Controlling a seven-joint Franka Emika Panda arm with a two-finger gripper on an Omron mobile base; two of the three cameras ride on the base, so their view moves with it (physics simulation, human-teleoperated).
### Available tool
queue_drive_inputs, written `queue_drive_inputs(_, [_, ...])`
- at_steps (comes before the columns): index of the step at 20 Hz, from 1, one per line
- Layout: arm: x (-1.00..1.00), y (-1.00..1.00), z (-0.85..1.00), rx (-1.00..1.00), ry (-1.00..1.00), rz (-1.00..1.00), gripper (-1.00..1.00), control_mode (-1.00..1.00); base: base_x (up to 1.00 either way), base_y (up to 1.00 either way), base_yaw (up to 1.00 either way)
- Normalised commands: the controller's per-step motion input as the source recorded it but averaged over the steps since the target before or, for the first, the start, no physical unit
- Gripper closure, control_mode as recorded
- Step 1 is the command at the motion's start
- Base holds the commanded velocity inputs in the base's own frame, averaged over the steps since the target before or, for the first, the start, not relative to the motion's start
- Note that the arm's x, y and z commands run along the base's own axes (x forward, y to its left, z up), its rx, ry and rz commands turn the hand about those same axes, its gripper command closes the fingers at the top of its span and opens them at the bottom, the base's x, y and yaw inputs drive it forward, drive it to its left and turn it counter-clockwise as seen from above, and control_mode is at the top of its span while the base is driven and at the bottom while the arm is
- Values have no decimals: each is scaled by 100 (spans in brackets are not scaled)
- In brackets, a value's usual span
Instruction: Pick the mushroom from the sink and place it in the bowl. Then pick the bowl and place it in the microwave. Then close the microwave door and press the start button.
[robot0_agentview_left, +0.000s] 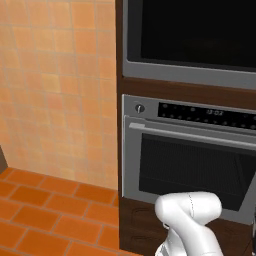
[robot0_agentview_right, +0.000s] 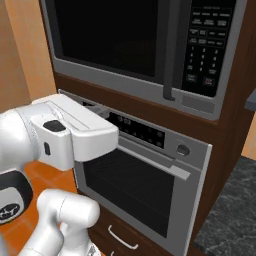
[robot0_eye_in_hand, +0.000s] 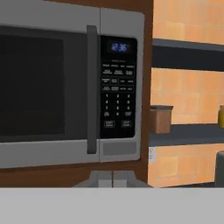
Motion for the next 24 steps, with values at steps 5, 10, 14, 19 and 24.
queue_drive_inputs(5, [27,-13,1,0,0,6,100,-100,0,0,0])
queue_drive_inputs(10, [6,-32,1,2,0,16,100,-100,0,0,0])
queue_drive_inputs(14, [4,-37,1,7,0,14,100,-100,0,0,0])
queue_drive_inputs(19, [19,-32,5,4,0,8,100,-100,0,0,0])
queue_drive_inputs(24, [33,-35,2,4,0,7,100,-100,0,0,0])
